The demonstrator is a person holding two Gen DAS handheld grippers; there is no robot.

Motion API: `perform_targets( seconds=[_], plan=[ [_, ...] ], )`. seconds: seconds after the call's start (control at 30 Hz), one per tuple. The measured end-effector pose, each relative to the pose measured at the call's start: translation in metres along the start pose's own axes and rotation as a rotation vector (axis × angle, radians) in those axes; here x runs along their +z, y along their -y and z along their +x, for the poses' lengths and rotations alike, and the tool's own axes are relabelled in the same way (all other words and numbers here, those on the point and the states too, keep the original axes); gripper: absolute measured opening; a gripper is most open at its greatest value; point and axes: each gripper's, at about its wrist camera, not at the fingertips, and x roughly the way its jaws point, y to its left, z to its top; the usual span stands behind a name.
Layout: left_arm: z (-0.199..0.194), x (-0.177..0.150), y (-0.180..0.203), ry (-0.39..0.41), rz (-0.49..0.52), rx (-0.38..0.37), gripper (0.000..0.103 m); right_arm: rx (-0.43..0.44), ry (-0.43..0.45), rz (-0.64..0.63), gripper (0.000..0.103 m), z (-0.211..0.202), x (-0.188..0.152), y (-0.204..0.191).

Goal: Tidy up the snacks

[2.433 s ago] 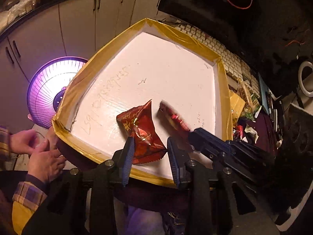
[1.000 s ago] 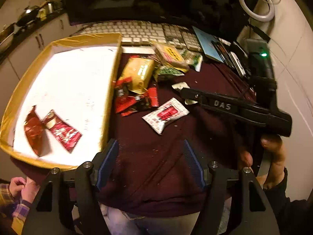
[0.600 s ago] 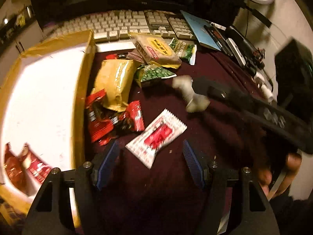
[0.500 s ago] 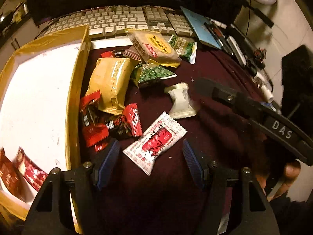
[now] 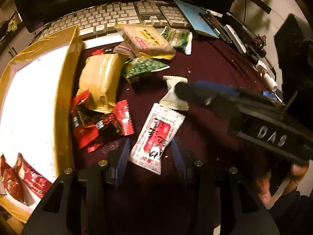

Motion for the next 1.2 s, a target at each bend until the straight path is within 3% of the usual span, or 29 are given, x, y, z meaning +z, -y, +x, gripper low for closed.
perform_targets(
  seconds=[0.03, 0.13, 0.27, 0.4, 0.5, 0.67, 1.0, 1.2],
  plan=[
    [0.0, -0.001, 0.002, 0.005, 0.006, 0.012, 0.027, -0.001, -0.01, -0.005, 0.045, 0.002, 0.0, -0.001],
    [-0.006, -0.013, 0.011, 0.01, 0.035, 0.019, 0.022, -0.032, -0.05, -0.022, 0.045, 0.009, 0.0, -0.005],
    [-0.021, -0.029, 0.008, 0.029, 0.026, 0.002, 0.02, -0.101, -0.07, -0.059, 0.042, 0.018, 0.002, -0.014],
    [-0.046, -0.036, -0.011, 0.076, -0.058, -0.043, 0.019, -0.212, -0.056, -0.122, 0.02, 0.024, -0.001, -0.025],
    [-0.07, -0.041, -0.025, 0.133, -0.122, -0.051, 0.019, -0.233, -0.041, -0.149, 0.017, 0.021, -0.005, -0.029],
    [-0.097, -0.048, -0.04, 0.23, -0.196, 0.044, 0.019, -0.198, 0.005, -0.141, 0.013, 0.009, -0.006, -0.025],
    [-0.118, -0.061, -0.062, 0.343, -0.29, 0.325, 0.019, -0.138, 0.108, -0.126, 0.012, -0.013, -0.006, -0.026],
    [-0.124, -0.066, -0.062, 0.384, -0.288, 0.385, 0.019, -0.115, 0.161, -0.142, 0.012, -0.024, -0.007, -0.031]
  ],
)
